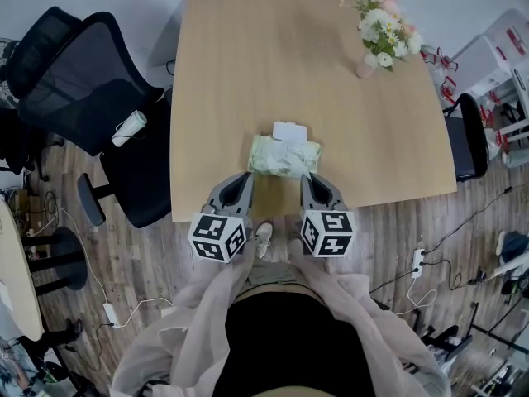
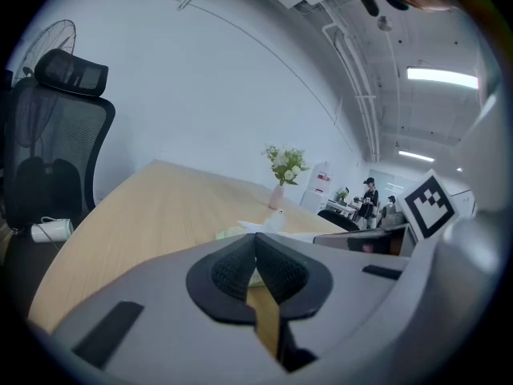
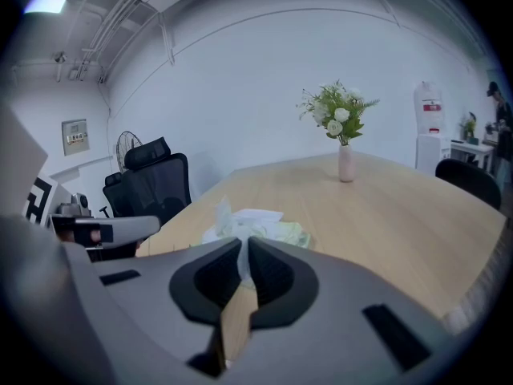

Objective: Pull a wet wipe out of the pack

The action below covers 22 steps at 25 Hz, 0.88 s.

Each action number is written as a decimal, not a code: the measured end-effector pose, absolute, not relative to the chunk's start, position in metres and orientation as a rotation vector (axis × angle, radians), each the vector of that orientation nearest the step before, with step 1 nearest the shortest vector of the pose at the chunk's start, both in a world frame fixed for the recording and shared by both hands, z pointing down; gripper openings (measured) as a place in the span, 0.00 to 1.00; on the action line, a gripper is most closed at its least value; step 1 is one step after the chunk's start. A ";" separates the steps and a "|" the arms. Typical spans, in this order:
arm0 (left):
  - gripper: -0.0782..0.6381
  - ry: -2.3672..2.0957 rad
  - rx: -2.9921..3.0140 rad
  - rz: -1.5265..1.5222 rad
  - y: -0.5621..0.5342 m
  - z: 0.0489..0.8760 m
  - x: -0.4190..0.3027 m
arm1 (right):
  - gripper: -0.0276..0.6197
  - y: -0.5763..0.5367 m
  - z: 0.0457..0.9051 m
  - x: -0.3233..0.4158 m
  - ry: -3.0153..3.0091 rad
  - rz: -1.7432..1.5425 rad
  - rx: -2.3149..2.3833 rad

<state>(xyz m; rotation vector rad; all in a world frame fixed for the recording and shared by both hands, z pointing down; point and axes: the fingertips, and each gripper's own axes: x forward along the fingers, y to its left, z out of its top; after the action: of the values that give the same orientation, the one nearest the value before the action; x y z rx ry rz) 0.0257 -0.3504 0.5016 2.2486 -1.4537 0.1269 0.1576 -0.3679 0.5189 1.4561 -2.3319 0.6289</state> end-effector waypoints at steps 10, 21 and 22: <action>0.12 -1.452 2.258 0.122 -0.351 0.501 0.033 | 0.07 -0.365 0.517 0.165 -2.335 0.620 1.460; 0.12 -1.422 2.280 0.132 -0.355 0.500 0.045 | 0.07 -0.363 0.514 0.176 -2.331 0.620 1.487; 0.12 -1.419 2.282 0.132 -0.355 0.500 0.046 | 0.07 -0.363 0.514 0.177 -2.328 0.618 1.492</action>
<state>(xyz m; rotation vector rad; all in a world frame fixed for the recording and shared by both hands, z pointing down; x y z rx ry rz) 0.0457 -0.3552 0.4998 2.2823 -1.4191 0.1325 0.1772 -0.3629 0.5137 1.4921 -2.3285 0.6180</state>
